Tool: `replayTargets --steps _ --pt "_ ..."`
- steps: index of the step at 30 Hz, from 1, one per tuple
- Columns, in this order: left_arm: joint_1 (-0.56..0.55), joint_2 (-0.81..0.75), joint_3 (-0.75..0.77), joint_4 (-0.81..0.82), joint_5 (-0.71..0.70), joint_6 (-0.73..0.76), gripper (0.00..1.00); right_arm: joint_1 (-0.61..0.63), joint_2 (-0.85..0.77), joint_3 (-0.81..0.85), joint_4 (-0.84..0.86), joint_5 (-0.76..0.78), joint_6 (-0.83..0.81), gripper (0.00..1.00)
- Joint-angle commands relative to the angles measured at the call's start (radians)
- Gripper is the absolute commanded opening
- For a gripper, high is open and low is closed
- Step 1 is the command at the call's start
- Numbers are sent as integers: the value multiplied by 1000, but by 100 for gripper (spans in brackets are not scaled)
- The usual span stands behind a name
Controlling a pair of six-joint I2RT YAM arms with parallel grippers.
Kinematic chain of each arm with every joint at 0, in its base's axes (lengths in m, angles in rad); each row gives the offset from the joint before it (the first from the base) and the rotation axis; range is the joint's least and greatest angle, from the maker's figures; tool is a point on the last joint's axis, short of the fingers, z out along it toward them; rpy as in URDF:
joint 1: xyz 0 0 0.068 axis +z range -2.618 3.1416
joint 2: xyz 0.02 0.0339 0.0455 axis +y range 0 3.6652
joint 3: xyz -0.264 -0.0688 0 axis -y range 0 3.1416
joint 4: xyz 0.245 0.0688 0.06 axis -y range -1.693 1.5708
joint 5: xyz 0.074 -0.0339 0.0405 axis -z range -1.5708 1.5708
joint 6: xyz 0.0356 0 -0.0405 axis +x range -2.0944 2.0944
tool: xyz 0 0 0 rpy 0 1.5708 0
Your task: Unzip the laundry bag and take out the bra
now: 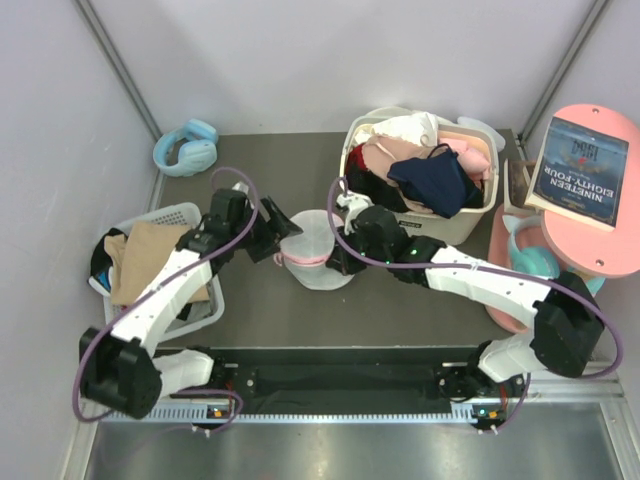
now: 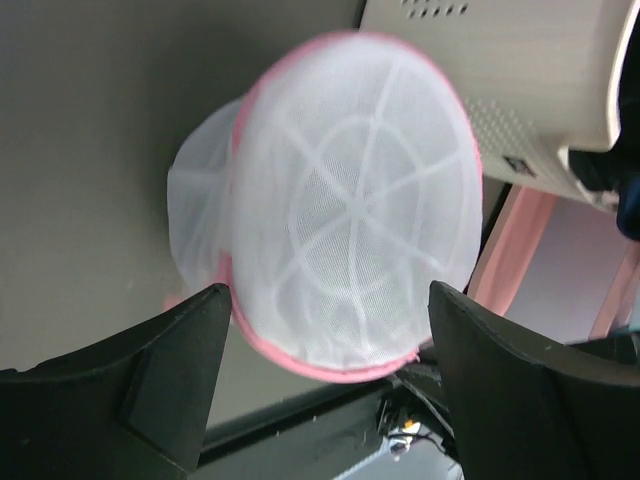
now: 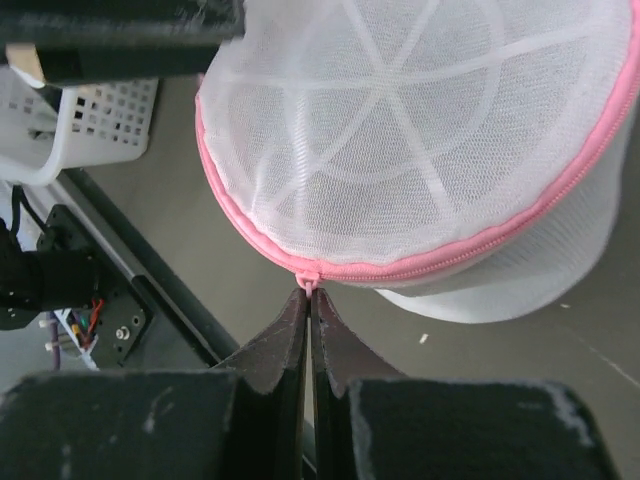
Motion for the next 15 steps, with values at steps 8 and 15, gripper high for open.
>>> replayTargets --steps 8,15 --pt "-40 -242 -217 -44 37 -176 78 146 123 141 82 -11 44 0" --pt "-46 -248 -252 20 63 -194 28 152 89 121 74 17 47 0"
